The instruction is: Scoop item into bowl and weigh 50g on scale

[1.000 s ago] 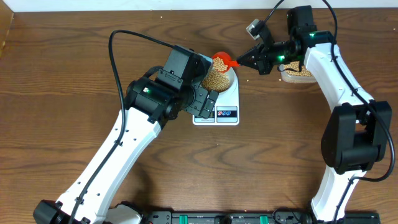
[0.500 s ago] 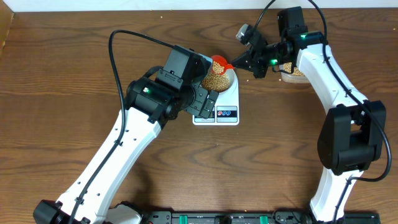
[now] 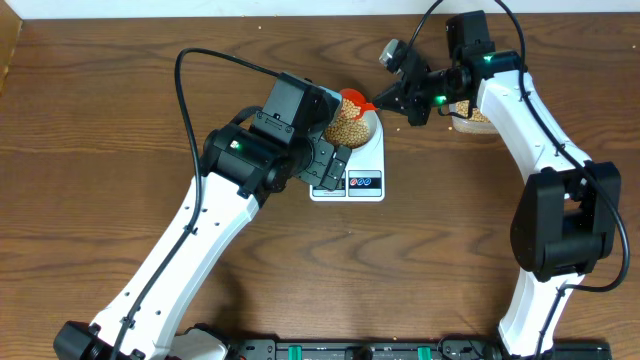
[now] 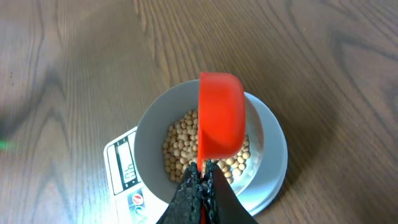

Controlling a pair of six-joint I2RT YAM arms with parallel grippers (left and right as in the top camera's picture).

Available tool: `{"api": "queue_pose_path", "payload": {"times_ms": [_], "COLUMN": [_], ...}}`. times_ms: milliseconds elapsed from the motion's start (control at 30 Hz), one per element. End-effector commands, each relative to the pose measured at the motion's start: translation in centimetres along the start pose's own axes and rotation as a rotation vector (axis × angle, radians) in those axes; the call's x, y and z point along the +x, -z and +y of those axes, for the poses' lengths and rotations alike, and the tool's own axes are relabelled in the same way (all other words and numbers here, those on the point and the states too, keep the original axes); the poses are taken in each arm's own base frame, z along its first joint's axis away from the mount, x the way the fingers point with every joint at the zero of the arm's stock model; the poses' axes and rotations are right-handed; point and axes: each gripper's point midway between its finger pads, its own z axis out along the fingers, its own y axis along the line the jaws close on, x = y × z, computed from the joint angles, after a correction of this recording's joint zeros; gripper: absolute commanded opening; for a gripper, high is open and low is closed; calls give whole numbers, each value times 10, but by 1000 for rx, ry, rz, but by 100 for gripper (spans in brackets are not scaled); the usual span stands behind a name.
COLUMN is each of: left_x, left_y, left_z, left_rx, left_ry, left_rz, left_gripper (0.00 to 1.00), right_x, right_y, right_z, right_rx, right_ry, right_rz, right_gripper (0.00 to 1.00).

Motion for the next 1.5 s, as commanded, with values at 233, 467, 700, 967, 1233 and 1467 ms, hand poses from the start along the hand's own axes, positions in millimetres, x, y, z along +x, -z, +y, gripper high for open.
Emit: {"api": "queue_pose_path", "payload": {"times_ms": [233, 467, 700, 967, 1233, 1467], "left_x": [5, 5, 5, 5, 5, 5], "left_y": [-5, -5, -5, -5, -5, -5], "left_z": [1, 1, 1, 1, 1, 1], "left_rx": [0, 0, 0, 0, 0, 0], "left_ry": [-8, -8, -8, -8, -8, -8], "left_rz": [20, 20, 20, 20, 20, 20], "left_gripper": [98, 98, 98, 98, 98, 98], "right_x": [-1, -1, -3, -5, -5, -5], "right_y": [-4, -4, -3, -3, -3, -3], "right_z": [3, 3, 6, 8, 8, 8], "right_rx": [-15, -15, -30, -45, -44, -43], "right_ry": [37, 77, 75, 46, 47, 48], "right_rz": [-4, -5, -18, -28, -28, -28], "right_gripper": [1, 1, 1, 1, 1, 1]}}
